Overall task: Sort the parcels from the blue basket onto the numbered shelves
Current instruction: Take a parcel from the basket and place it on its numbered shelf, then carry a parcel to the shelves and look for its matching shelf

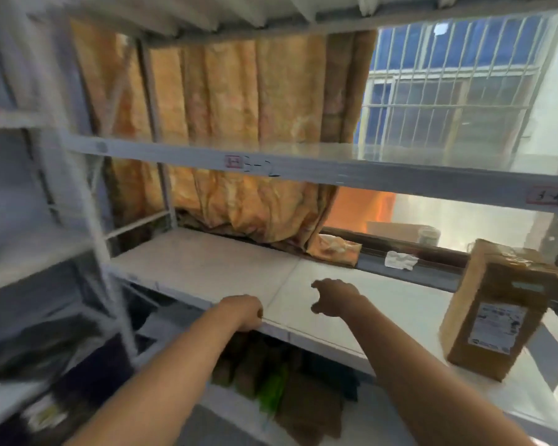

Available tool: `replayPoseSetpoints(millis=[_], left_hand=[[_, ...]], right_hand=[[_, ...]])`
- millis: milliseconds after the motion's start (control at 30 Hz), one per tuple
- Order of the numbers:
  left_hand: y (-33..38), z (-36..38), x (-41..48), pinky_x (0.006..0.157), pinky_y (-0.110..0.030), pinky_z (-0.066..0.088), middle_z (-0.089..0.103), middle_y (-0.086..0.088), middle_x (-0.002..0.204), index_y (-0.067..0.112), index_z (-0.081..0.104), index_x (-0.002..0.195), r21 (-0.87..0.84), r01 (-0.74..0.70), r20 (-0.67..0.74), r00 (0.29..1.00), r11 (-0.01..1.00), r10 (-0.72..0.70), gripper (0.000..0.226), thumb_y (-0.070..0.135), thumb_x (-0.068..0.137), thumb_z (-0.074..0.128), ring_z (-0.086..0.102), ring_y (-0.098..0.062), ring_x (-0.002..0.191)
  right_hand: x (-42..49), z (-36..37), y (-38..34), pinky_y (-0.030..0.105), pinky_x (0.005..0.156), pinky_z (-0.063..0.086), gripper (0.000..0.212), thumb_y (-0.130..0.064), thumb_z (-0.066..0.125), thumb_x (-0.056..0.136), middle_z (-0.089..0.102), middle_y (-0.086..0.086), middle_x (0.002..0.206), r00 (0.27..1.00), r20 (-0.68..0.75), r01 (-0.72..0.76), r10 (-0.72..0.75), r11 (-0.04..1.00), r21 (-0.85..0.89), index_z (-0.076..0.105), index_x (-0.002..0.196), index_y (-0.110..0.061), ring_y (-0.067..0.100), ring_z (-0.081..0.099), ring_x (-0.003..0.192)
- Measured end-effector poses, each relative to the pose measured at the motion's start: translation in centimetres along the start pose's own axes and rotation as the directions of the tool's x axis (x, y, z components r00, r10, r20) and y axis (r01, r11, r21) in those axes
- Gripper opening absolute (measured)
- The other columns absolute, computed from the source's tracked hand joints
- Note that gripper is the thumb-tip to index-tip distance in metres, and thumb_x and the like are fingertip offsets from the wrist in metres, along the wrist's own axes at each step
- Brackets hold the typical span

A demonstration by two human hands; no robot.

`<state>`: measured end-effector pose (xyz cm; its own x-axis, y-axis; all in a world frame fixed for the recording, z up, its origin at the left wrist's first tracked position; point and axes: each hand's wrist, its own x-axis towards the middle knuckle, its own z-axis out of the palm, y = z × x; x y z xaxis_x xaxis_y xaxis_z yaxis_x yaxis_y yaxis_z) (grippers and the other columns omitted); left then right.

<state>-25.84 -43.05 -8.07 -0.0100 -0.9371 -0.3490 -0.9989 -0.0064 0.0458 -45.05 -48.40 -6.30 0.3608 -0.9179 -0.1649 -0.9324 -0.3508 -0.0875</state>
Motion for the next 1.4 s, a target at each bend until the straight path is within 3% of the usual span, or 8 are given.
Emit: replayPoseSetpoints(millis=[133, 233, 367, 500, 667, 833, 1100, 1400], left_hand=[[-13.4, -0.6, -10.2, 0.081, -0.036, 0.049, 0.064, -0.014, 0.111, 0.008, 0.065, 0.107, -0.014, 0.171, -0.114, 0.979, 0.985, -0.171, 0.027, 0.021, 0.092, 0.046, 0.061, -0.032, 0.099], [-22.8, 0.7, -17.5, 0.073, -0.035, 0.045, 0.061, -0.011, 0.106, 0.010, 0.062, 0.104, -0.064, 0.309, -0.209, 0.926, 0.949, -0.316, 0.023, 0.019, 0.094, 0.043, 0.060, -0.029, 0.095], [-32.5, 5.5, -26.1, 0.072, -0.034, 0.044, 0.061, -0.006, 0.107, 0.015, 0.062, 0.101, -0.105, 0.450, -0.161, 0.872, 0.887, -0.462, 0.021, 0.022, 0.092, 0.044, 0.058, -0.027, 0.091], [-39.2, 11.1, -32.4, 0.089, -0.036, 0.049, 0.051, -0.012, 0.133, 0.017, 0.047, 0.132, -0.197, 0.583, -0.116, 0.784, 0.788, -0.610, 0.038, 0.019, 0.094, 0.044, 0.055, -0.029, 0.112], [-44.9, 17.8, -36.1, 0.110, -0.042, 0.035, 0.033, -0.010, 0.151, 0.017, 0.033, 0.144, -0.239, 0.675, -0.031, 0.713, 0.698, -0.701, 0.053, 0.028, 0.094, 0.047, 0.039, -0.029, 0.133], [-51.5, 21.2, -36.9, 0.119, -0.049, 0.007, -0.004, -0.004, 0.160, 0.014, -0.001, 0.152, -0.063, 0.726, -0.003, 0.686, 0.685, -0.728, 0.071, 0.040, 0.098, 0.038, -0.002, -0.022, 0.148], [-65.0, 21.0, -29.2, 0.120, -0.048, 0.005, -0.010, -0.005, 0.160, 0.012, -0.007, 0.151, -0.107, 0.726, 0.074, 0.687, 0.679, -0.723, 0.070, 0.039, 0.100, 0.032, -0.007, -0.023, 0.148], [-75.8, 25.8, -20.2, 0.118, -0.048, 0.007, -0.007, -0.004, 0.160, 0.014, -0.005, 0.151, -0.214, 0.669, 0.157, 0.743, 0.712, -0.651, 0.071, 0.037, 0.099, 0.037, -0.004, -0.022, 0.148]], right_hand=[[-0.1, -0.6, -14.2, 0.035, 0.110, 0.034, 0.063, -0.029, 0.063, 0.088, 0.031, 0.002, 0.153, 0.979, 0.022, 0.200, -0.205, 0.972, 0.126, 0.036, 0.144, -0.020, 0.024, 0.035, 0.137], [-0.5, 0.3, -23.9, 0.035, 0.109, 0.035, 0.058, -0.029, 0.063, 0.087, 0.038, 0.004, 0.149, 0.952, 0.067, 0.293, -0.300, 0.951, 0.098, 0.043, 0.140, -0.019, 0.025, 0.039, 0.134], [-2.0, 3.1, -36.1, 0.040, 0.103, 0.040, 0.050, -0.036, 0.056, 0.087, 0.050, 0.006, 0.139, 0.886, 0.075, 0.458, -0.458, 0.889, 0.013, 0.047, 0.134, -0.021, 0.028, 0.049, 0.123], [-3.9, 6.7, -46.4, 0.046, 0.116, 0.020, 0.068, -0.040, 0.052, 0.091, 0.029, 0.006, 0.154, 0.778, 0.012, 0.627, -0.628, 0.775, -0.073, 0.025, 0.149, -0.021, 0.027, 0.026, 0.142], [-3.6, 12.6, -57.1, 0.044, 0.120, 0.005, 0.073, -0.047, 0.043, 0.096, 0.001, 0.000, 0.162, 0.657, 0.179, 0.754, -0.733, 0.637, -0.159, 0.007, 0.153, -0.018, 0.021, 0.001, 0.149], [-0.4, 17.3, -66.1, 0.044, 0.120, 0.002, 0.076, -0.050, 0.040, 0.096, -0.004, 0.000, 0.162, 0.561, 0.235, 0.828, -0.794, 0.542, -0.145, 0.002, 0.153, -0.018, 0.020, -0.003, 0.149], [10.8, 20.1, -76.5, 0.045, 0.121, 0.001, 0.072, -0.044, 0.040, 0.097, 0.000, 0.000, 0.162, 0.510, 0.254, 0.858, -0.822, 0.508, -0.081, 0.003, 0.153, -0.018, 0.020, -0.002, 0.149], [21.1, 26.2, -83.3, 0.044, 0.121, 0.004, 0.071, -0.042, 0.043, 0.096, 0.004, 0.000, 0.161, 0.549, 0.308, 0.825, -0.777, 0.562, -0.053, 0.008, 0.153, -0.017, 0.020, 0.001, 0.149]])
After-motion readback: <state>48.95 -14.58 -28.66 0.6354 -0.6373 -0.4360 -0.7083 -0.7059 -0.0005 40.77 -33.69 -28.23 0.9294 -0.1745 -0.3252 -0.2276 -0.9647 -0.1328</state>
